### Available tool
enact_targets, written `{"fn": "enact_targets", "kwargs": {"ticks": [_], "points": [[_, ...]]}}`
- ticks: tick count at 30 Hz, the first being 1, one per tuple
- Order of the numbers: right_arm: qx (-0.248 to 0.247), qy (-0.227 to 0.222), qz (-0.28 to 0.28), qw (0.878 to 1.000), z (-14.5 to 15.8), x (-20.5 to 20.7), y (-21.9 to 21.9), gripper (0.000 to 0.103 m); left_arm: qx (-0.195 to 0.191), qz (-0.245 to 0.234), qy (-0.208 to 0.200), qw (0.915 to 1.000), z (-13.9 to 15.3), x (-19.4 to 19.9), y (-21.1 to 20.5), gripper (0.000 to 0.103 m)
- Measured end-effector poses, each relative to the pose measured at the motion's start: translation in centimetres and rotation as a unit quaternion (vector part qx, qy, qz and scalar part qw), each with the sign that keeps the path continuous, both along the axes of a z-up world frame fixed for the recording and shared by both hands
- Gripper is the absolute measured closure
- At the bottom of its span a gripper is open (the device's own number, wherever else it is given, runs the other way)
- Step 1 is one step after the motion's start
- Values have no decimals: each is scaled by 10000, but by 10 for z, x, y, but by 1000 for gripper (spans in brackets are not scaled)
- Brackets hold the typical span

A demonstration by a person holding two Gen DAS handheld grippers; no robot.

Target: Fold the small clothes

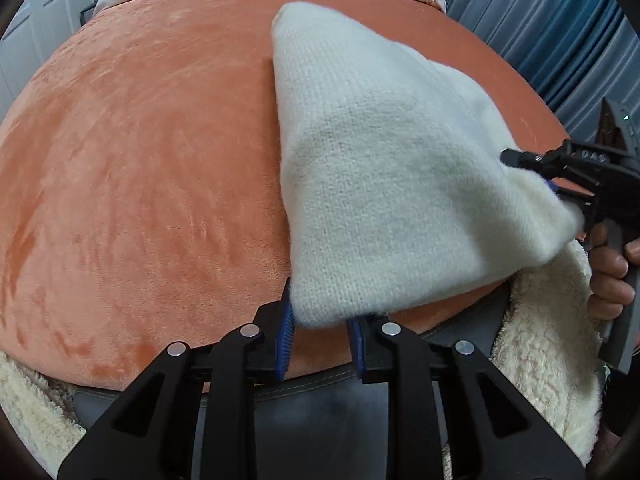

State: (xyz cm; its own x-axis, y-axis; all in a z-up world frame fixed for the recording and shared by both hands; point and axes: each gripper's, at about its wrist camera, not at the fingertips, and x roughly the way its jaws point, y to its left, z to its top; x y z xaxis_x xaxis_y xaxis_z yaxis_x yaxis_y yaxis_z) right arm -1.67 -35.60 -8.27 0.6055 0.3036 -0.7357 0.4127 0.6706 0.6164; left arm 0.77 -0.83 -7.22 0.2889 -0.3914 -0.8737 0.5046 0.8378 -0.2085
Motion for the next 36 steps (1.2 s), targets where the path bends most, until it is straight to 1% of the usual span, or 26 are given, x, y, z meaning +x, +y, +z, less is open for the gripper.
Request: {"fn": "enact_targets", "kwargs": {"ticks": [2,3,4,5,6,7,8,9,10,11,12,13,16,18,19,20,22,23,24,26,27,29,31,33,34,36], "points": [[-494,-116,-192,9985,25,-8,-2,64,-8,18,12,10000,0,0,1,79],[-634,-265,-239,9973,38,-13,-3,55,5,20,-3,10000,-2,-2,-1,79],[-694,-419,-222,9965,49,-15,-4,49,20,14,-21,10000,-2,5,0,78],[-726,-504,-120,9960,58,-13,-3,46,39,6,-39,10000,-2,3,-1,78],[-763,-499,30,9958,62,-11,-1,40,50,4,-38,10000,-2,2,-3,77],[-831,-429,209,9954,62,-3,3,37,51,10,-32,10000,-3,2,-3,77],[-935,-310,414,9943,55,7,4,37,41,24,-30,10000,-3,1,-3,77],[-1049,-153,548,9929,45,13,5,40,31,31,-16,10000,-2,4,-4,77],[-1117,58,638,9917,34,26,8,68,17,47,-6,10000,-1,4,-3,77],[-1124,242,793,9902,22,31,12,80,1,60,-19,10000,1,4,-2,77],[-1179,240,821,9893,20,26,17,84,-12,70,-30,10000,0,8,0,77],[-1205,83,809,9894,31,27,17,87,-30,81,-57,9999,2,7,2,77],[-950,-895,561,9899,82,11,4,88,-71,108,-36,9999,3,7,4,77],[-1020,-1189,407,9868,101,5,-2,88,-101,38,-23,9999,2,5,-1,77],[-1254,-1081,364,9855,99,4,-6,88,-33,-20,-53,10000,2,3,-5,77],[-1442,-802,380,9856,86,7,-12,88,27,-66,-73,9999,1,2,-9,77],[-1717,150,513,9837,32,21,-20,87,17,-89,24,10000,-4,3,-12,74],[-1687,499,562,9828,3,24,-22,87,22,-60,81,9999,-6,3,-12,74],[-1669,293,493,9843,2,22,-22,87,30,-18,101,9999,-5,4,-10,73],[-1410,176,355,9892,17,17,-26,84,-126,-9,84,9999,3,3,-1,71],[-1397,122,262,9898,25,14,-26,80,-242,-20,37,9997,9,4,5,70],[-1651,33,45,9863,47,5,-27,78,-450,-4,-19,9990,22,2,18,64],[-1746,-310,-45,9841,76,-7,-22,78,-530,107,-133,9984,35,1,33,58],[-1532,-677,158,9857,105,-9,-8,81,-656,303,-422,9965,51,0,46,55],[-1484,-857,380,9845,121,1,7,81,-745,390,-495,9952,58,2,53,48],[-1625,-1077,871,9769,139,17,44,81,-784,700,-560,9929,68,10,65,43]]}}
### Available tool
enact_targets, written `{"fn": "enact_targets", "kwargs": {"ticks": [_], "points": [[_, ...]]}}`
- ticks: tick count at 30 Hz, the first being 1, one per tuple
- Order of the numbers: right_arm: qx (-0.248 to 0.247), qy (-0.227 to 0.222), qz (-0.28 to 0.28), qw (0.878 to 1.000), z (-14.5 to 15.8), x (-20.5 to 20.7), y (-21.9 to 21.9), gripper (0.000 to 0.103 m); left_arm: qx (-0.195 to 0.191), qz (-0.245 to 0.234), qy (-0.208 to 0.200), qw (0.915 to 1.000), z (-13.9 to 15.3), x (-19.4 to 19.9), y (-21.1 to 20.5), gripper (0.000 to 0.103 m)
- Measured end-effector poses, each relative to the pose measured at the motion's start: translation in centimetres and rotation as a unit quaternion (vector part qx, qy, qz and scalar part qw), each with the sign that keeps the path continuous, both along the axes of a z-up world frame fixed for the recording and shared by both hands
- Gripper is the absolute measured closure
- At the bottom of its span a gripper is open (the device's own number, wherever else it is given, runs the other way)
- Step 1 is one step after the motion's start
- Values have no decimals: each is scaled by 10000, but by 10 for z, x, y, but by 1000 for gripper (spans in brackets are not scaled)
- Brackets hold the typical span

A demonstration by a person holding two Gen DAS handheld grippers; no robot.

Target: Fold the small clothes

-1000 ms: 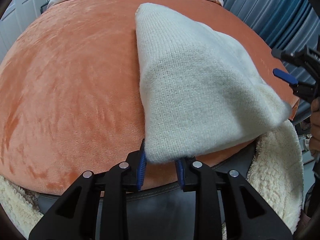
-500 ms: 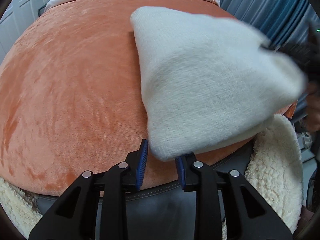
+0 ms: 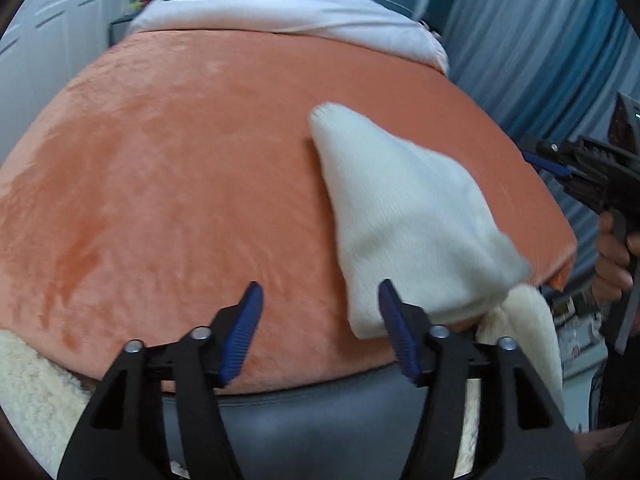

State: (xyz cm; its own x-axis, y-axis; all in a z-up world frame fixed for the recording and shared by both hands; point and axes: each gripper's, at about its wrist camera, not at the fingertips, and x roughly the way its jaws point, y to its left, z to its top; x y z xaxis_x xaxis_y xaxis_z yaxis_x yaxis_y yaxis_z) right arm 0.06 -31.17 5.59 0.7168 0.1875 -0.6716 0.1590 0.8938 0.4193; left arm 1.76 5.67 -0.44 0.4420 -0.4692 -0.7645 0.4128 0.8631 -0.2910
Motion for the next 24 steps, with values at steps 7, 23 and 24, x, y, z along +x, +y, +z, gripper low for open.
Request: {"fn": "enact_targets", "kwargs": {"ticks": [7,23,24], "points": [[-770,1247,1218,9817,-126,60,112,92,181,613,-33,9980,9,19,12,43],[499,967,-598,9923,-99,-56,2,74,344,-454,-21,9984,-1,11,-85,38],[462,994,-712,9914,-102,-60,-5,62,374,-478,22,9982,-6,12,-91,35]]}}
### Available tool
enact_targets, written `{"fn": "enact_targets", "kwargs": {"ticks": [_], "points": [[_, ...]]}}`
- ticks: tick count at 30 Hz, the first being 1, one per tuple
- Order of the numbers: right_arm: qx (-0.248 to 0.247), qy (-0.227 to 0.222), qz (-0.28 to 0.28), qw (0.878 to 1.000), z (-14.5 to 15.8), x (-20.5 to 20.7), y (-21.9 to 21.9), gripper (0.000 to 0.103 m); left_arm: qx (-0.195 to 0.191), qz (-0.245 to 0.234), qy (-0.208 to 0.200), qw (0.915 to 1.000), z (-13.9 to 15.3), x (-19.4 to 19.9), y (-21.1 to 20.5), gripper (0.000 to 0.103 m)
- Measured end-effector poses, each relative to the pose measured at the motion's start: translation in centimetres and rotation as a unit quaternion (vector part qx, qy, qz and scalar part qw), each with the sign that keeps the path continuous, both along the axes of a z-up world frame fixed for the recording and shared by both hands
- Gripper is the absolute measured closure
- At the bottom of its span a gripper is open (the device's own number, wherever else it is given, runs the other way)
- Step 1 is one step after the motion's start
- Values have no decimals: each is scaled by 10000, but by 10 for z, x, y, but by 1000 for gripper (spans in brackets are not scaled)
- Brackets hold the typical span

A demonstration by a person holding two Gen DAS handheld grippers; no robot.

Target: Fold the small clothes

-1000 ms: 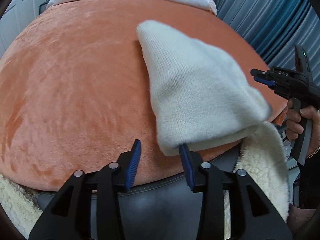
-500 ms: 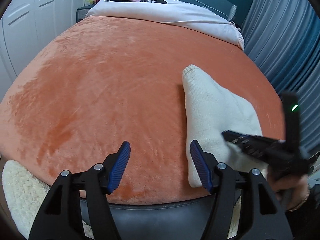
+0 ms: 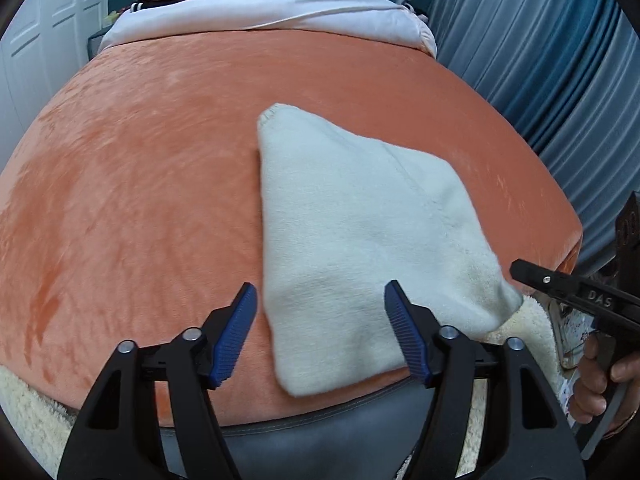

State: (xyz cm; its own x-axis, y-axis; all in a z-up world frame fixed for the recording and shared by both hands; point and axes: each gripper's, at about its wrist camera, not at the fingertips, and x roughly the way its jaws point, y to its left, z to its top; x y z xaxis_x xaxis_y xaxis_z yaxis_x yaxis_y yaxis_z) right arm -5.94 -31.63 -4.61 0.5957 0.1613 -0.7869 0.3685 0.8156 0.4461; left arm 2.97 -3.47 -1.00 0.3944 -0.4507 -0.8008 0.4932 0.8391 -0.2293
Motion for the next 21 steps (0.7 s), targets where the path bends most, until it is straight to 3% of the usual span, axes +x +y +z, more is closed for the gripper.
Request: {"fn": "enact_targets", "kwargs": {"ticks": [5,7,12,13,16,17,18,19,21], "points": [[99,430,-15,9990,-39,2,-4,65,212,25,374,9991,-27,5,-19,35],[143,375,-79,9992,-33,-5,-10,66,278,74,441,9986,-32,3,-21,34],[68,-242,-9,9997,4,-14,-16,61,348,154,587,9975,-42,7,-15,32],[198,-282,84,9994,3,-8,-14,55,330,179,625,9973,-44,7,-15,31],[396,21,404,9984,-22,8,-13,53,375,226,597,9973,-48,7,-14,27],[260,217,456,9984,-34,20,-6,54,401,215,572,9973,-49,6,-14,26],[70,381,443,9983,-42,25,-4,69,425,191,580,9972,-50,6,-13,24],[-11,286,383,9989,-37,24,-4,81,442,201,556,9973,-51,6,-12,23],[169,-385,282,9987,-7,11,-8,89,431,205,566,9973,-52,5,-8,21]]}}
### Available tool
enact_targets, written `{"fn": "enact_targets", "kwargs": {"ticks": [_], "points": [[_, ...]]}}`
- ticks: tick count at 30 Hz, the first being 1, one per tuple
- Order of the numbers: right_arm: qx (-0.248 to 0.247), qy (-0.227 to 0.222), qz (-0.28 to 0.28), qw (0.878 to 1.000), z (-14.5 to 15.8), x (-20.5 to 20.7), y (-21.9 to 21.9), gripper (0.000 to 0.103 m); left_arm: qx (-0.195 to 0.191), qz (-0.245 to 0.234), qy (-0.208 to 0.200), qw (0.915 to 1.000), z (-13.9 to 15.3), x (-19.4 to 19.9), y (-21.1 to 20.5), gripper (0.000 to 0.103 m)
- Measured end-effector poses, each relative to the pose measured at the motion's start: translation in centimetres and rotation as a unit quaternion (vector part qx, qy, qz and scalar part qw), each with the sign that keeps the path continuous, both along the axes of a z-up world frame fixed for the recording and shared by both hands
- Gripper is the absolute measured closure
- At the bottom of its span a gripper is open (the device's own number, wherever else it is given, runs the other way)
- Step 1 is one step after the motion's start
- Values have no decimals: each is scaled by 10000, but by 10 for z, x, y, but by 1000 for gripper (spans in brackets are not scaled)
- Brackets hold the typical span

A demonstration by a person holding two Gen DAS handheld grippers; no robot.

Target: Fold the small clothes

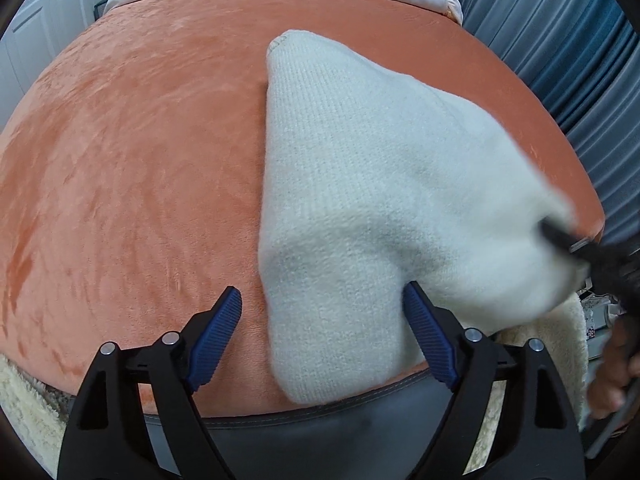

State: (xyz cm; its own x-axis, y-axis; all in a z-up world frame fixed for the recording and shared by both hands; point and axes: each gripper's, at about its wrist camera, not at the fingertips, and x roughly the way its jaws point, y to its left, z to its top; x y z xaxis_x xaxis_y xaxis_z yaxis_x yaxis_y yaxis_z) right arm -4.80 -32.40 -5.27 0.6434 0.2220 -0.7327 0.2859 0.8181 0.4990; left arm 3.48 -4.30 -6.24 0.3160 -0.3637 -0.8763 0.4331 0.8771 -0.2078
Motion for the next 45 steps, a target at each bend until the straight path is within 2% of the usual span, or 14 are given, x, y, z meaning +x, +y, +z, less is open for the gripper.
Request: {"fn": "enact_targets", "kwargs": {"ticks": [2,4,6,9,12,14,15,16,23,26,31,41,43,45], "points": [[-44,-277,-88,9996,21,-12,-5,90,-161,8,86,9998,-3,0,3,20],[-145,134,-107,9997,0,-10,-6,91,29,19,77,10000,-9,2,-2,20],[-193,898,-50,9958,-53,-1,-6,92,144,-81,180,9997,-19,2,-9,20],[203,820,-174,9963,-41,-1,-15,89,104,1,188,9998,-9,1,-7,20],[133,724,-245,9970,-20,1,-13,79,-152,12,50,9999,18,-2,-4,22],[-30,396,-401,9984,1,-3,-15,61,-383,51,-56,9992,36,1,-4,19],[-58,263,-482,9985,9,-2,-18,43,-459,84,-110,9988,43,4,-6,15],[-92,173,-577,9981,13,0,-23,38,-534,117,-140,9984,48,8,-9,12],[22,571,-579,9967,-14,42,-52,34,-587,653,354,9955,26,67,-30,10],[111,845,-433,9954,-38,65,-49,32,-579,755,691,9931,11,80,-36,7],[653,828,-430,9935,-64,74,-50,22,-637,719,736,9926,-3,83,-44,5],[843,728,-324,9933,-71,84,-50,28,-889,629,987,9891,-14,95,-51,5],[922,678,-301,9930,-68,87,-46,50,-905,591,994,9892,-10,96,-49,16],[1022,639,-400,9919,-61,84,-42,64,-971,573,1025,9883,-3,94,-44,29]]}}
